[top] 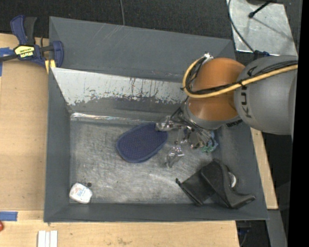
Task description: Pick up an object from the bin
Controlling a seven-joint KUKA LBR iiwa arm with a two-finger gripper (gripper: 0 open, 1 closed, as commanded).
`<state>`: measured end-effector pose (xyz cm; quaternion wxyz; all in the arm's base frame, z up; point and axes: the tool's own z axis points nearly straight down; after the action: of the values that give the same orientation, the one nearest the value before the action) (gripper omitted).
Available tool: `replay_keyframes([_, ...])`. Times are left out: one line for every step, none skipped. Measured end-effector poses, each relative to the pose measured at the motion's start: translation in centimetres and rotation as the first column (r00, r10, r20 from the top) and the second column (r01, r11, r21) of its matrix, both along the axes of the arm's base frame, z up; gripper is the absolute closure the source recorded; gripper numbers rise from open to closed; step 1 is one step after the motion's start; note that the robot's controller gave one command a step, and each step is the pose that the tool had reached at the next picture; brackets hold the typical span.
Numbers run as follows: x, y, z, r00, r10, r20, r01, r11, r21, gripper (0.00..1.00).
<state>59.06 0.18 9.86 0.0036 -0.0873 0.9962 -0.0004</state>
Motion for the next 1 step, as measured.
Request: replay_keyframes([0.84, 6.51, -1.98, 1.0, -0.018, 0.019, 0.018, 1.0, 0.0, 0.0])
